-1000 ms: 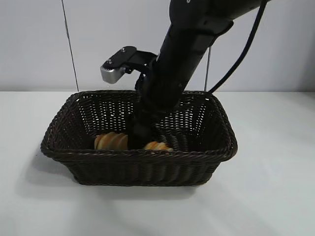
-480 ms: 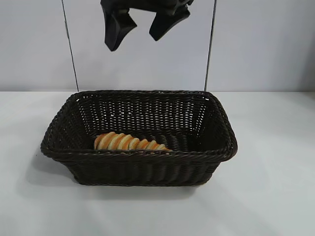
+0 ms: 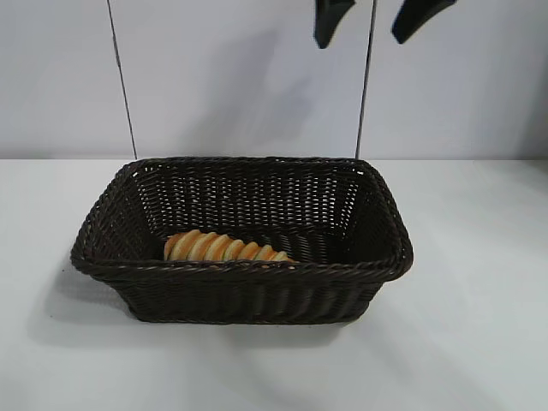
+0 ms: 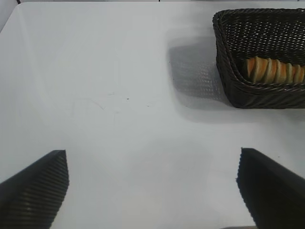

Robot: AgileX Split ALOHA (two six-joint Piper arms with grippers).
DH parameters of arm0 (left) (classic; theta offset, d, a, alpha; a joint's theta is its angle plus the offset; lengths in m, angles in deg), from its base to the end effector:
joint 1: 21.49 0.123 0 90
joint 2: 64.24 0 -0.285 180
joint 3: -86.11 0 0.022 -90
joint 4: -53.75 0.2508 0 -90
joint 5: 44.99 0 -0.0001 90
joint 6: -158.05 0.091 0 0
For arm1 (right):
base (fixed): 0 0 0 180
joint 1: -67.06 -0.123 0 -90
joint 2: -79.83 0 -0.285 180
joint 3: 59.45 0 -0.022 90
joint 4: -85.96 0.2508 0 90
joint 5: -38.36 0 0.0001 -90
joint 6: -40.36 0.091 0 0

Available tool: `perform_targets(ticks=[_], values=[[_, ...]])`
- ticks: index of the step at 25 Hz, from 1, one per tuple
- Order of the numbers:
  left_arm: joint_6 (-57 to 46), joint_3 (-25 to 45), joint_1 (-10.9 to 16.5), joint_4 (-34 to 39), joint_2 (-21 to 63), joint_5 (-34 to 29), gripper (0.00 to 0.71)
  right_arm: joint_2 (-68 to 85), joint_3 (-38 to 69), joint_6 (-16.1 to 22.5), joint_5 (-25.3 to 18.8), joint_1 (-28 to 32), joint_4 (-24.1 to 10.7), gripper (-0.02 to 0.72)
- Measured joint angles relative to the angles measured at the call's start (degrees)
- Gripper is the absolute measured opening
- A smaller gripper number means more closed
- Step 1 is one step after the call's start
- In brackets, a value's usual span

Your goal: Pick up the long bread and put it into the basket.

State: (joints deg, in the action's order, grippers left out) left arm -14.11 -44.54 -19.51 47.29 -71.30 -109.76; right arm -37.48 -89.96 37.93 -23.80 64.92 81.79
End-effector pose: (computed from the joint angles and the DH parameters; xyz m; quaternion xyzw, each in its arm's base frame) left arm -0.0083 -0.0096 0.2683 0.0486 0.8684 -0.0140 0.4933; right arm 0.4267 0.0101 0.3344 -0.0461 0.9618 -0.0362 0.2673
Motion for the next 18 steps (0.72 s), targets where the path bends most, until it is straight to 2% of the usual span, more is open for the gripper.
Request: perform_targets(ticks=[4, 9, 18], values=[[0.0, 0.0, 0.0, 0.1, 0.0, 0.0, 0.694, 0.0, 0.0, -0.2, -2.2, 7.3, 0.0, 0.695], [0.0, 0.0, 0.0, 0.1, 0.0, 0.0, 0.694, 1.2, 0.0, -0.2, -5.5, 12.7, 0.4, 0.695], [0.0, 0.0, 0.0, 0.1, 0.0, 0.0, 0.694, 16.3, 0.1, -0.2, -9.2, 14.4, 2.6, 0.695]])
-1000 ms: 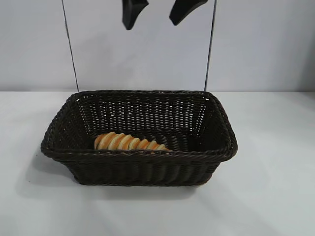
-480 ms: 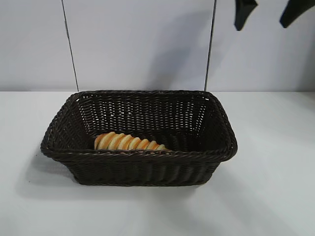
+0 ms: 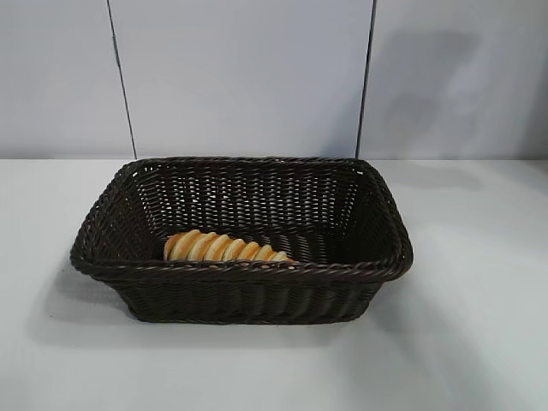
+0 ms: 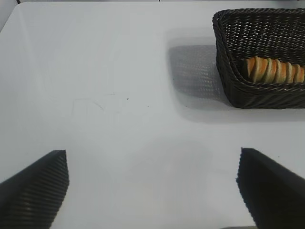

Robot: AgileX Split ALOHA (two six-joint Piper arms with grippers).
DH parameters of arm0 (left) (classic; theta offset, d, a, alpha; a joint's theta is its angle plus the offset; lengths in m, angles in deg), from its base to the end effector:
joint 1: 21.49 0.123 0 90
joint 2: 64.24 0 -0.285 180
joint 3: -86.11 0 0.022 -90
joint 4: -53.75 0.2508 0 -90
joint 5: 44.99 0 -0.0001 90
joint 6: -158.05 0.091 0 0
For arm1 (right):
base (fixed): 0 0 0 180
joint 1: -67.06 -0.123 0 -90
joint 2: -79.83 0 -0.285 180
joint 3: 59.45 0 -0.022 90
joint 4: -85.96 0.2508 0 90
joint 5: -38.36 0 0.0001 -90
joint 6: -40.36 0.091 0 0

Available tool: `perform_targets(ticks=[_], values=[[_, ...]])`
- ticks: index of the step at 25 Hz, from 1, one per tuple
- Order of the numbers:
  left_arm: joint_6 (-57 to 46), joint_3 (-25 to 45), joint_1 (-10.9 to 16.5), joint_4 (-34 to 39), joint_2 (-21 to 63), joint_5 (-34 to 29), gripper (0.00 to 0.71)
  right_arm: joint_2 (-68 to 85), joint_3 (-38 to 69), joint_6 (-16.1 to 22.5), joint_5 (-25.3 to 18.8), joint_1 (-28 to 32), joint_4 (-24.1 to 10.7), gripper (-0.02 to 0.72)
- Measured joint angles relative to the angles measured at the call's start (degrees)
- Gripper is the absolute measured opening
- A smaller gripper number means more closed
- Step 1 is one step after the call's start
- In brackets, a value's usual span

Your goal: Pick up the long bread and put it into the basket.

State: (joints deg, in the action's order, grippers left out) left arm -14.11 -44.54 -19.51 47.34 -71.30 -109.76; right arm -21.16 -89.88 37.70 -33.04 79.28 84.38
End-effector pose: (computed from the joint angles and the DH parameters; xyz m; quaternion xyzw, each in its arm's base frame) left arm -0.0082 -0.0095 0.2683 0.0485 0.8684 -0.0136 0.4933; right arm 0.3313 -0.0742 0.4353 0.0789 0.9420 -0.0559 0.3213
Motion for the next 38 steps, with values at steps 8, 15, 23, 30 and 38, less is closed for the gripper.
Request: perform_targets(ticks=[8, 15, 23, 30, 38], values=[[0.0, 0.0, 0.0, 0.0, 0.0, 0.0, 0.694, 21.5, 6.5, 1.0, -0.8, 0.0, 0.8, 0.695], [0.0, 0.0, 0.0, 0.0, 0.0, 0.0, 0.694, 43.8, 22.1, 2.7, -0.3, 0.0, 0.8, 0.695], [0.0, 0.0, 0.0, 0.0, 0.0, 0.0, 0.694, 61.2, 42.7, 2.7, 13.8, -1.8, -0.9, 0.695], [0.0, 0.0, 0.0, 0.0, 0.0, 0.0, 0.694, 74.6, 53.0, 3.3, 13.4, -4.5, -3.0, 0.695], [0.0, 0.0, 0.0, 0.0, 0.0, 0.0, 0.694, 92.7, 64.1, 4.1, 8.2, -4.7, -2.9, 0.695]])
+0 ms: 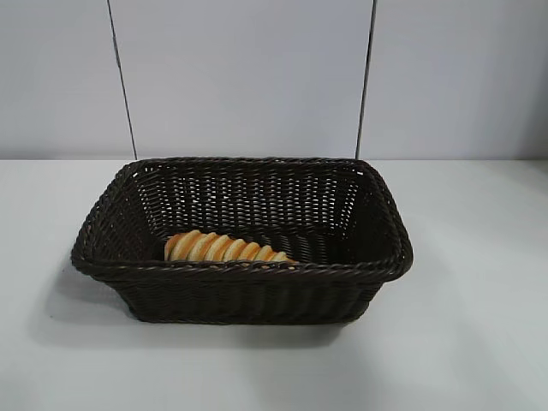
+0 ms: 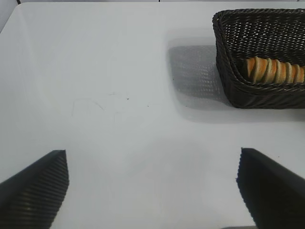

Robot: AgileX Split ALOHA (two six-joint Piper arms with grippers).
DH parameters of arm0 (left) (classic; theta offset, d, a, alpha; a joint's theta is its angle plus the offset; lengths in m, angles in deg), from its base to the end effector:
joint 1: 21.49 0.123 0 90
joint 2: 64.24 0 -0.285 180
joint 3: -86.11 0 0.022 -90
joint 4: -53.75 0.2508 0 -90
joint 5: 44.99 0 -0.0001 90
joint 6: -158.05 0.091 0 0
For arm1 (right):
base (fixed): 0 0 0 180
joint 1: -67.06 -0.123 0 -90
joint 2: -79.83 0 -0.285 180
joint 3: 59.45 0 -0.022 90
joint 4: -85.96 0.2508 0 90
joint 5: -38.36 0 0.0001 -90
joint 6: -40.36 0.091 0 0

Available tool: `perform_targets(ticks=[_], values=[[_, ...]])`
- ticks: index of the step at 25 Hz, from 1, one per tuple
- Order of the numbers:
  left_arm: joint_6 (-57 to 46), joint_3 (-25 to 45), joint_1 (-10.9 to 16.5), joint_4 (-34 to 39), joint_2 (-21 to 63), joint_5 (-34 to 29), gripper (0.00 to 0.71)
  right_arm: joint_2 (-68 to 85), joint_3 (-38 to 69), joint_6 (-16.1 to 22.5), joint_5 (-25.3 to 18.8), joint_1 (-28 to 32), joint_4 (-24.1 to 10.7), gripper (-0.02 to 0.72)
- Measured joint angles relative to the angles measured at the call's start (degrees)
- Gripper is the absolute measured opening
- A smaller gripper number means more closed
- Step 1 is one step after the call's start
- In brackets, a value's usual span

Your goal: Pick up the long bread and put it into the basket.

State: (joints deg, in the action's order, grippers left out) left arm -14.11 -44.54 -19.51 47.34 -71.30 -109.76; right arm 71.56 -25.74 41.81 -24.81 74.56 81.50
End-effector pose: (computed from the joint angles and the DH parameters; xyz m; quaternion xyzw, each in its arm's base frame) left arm -0.0082 -0.0095 0.2683 0.0485 0.8684 -0.0136 0.4933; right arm -0.0435 -0.0007 0.3414 0.0690 0.7906 -0.0702 0.6044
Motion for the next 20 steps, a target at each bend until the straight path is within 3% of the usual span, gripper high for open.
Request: perform_targets(ticks=[6, 13, 20], values=[[0.0, 0.0, 0.0, 0.0, 0.0, 0.0, 0.694, 1.7, 8.2, 0.0, -6.1, 0.0, 0.5, 0.695], [0.0, 0.0, 0.0, 0.0, 0.0, 0.0, 0.694, 1.7, 13.8, 0.0, -6.4, 0.0, 3.5, 0.695], [0.0, 0.0, 0.0, 0.1, 0.0, 0.0, 0.694, 1.7, 13.8, -0.5, -6.3, 0.0, 3.9, 0.695]])
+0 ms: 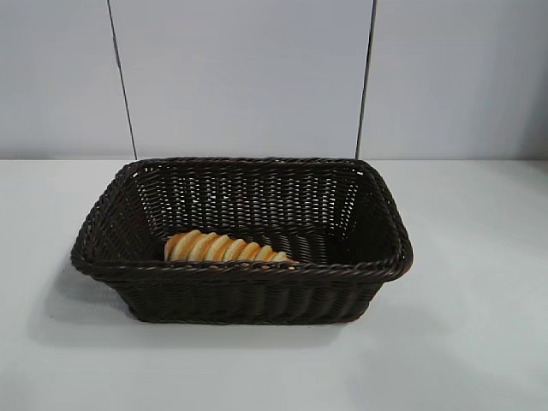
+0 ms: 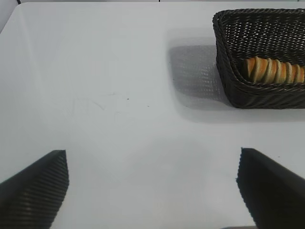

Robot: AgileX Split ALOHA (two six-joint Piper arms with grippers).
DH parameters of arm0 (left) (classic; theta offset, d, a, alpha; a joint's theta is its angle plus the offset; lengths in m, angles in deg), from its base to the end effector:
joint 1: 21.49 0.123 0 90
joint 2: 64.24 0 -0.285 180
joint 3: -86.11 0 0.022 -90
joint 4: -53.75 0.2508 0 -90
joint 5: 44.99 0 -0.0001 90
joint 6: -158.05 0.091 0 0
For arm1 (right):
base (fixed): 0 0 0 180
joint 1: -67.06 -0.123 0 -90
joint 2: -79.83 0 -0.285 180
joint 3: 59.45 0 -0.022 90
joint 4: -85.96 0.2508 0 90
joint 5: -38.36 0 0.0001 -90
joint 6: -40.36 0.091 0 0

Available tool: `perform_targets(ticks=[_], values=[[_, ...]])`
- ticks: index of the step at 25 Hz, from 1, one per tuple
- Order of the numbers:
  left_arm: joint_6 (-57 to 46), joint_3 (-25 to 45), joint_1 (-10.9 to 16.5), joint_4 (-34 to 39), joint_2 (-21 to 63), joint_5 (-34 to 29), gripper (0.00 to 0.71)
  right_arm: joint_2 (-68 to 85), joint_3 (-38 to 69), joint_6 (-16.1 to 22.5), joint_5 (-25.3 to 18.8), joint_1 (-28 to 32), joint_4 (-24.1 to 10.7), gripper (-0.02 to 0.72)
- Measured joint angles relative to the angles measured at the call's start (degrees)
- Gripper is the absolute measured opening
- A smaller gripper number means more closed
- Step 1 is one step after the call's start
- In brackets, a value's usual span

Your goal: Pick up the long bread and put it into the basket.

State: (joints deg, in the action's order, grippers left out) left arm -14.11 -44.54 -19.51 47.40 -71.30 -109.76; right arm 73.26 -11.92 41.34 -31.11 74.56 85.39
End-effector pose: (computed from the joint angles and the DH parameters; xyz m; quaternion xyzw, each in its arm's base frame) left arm -0.0082 -0.0094 0.2683 0.0485 0.8684 -0.0131 0.4932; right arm -0.0171 0.0014 0.2701 0.0658 0.8787 -0.0318 0.4717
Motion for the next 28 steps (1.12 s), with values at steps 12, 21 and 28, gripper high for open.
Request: perform_targets(ticks=[12, 21, 28], values=[[0.0, 0.0, 0.0, 0.0, 0.0, 0.0, 0.694, 0.0, 0.4, -0.6, 0.3, -1.6, 0.2, 0.695], [0.0, 0.0, 0.0, 0.0, 0.0, 0.0, 0.694, 0.0, 0.4, -0.6, 0.4, -1.7, 0.2, 0.695], [0.0, 0.0, 0.0, 0.0, 0.0, 0.0, 0.694, 0.0, 0.4, -0.6, 0.4, -1.7, 0.2, 0.695]])
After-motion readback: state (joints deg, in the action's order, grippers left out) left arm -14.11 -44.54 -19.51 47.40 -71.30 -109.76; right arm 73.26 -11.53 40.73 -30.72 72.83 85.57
